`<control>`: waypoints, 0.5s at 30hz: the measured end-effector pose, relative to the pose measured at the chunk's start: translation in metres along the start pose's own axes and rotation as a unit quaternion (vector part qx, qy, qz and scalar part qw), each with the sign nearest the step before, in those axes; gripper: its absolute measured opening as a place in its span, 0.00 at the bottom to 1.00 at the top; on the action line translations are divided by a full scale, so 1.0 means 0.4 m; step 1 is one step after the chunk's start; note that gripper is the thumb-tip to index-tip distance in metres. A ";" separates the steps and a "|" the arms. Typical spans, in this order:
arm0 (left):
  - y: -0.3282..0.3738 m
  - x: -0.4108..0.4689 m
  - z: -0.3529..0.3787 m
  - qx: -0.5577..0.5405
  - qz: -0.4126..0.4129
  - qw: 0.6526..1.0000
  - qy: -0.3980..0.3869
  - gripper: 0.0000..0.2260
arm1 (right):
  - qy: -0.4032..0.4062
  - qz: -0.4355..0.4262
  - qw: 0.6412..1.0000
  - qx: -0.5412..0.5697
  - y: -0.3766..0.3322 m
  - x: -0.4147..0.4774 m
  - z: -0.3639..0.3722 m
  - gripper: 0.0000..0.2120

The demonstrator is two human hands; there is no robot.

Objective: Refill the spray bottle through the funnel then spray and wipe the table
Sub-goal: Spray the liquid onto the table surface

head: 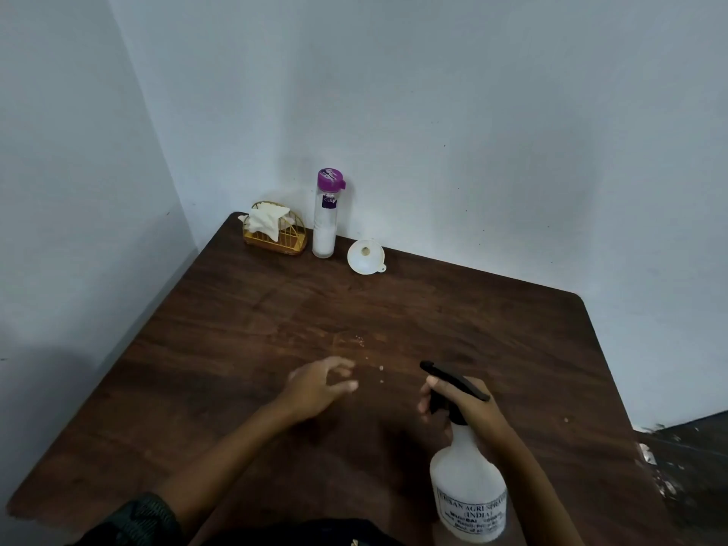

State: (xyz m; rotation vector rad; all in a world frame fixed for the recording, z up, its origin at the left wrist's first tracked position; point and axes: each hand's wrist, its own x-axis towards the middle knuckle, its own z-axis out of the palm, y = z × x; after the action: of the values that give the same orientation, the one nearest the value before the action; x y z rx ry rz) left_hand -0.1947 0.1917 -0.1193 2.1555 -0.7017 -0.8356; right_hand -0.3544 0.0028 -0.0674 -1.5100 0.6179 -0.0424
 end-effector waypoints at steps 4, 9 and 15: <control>0.134 -0.033 0.018 -0.268 0.089 0.958 -0.059 0.12 | -0.058 -0.022 0.998 0.002 -0.004 -0.014 0.007 0.12; 0.185 -0.032 0.067 -0.306 0.142 0.941 -0.031 0.09 | -0.089 -0.038 0.995 0.022 -0.007 -0.013 0.019 0.14; 0.184 -0.028 0.085 -0.314 0.138 0.939 -0.010 0.02 | -0.108 -0.023 0.993 0.038 0.004 -0.025 0.025 0.11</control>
State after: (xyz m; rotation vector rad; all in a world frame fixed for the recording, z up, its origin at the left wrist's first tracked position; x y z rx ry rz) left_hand -0.2432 0.1409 -0.0775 1.4418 -0.6213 -0.7944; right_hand -0.3593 0.0160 -0.0659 -1.4321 0.4036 0.0598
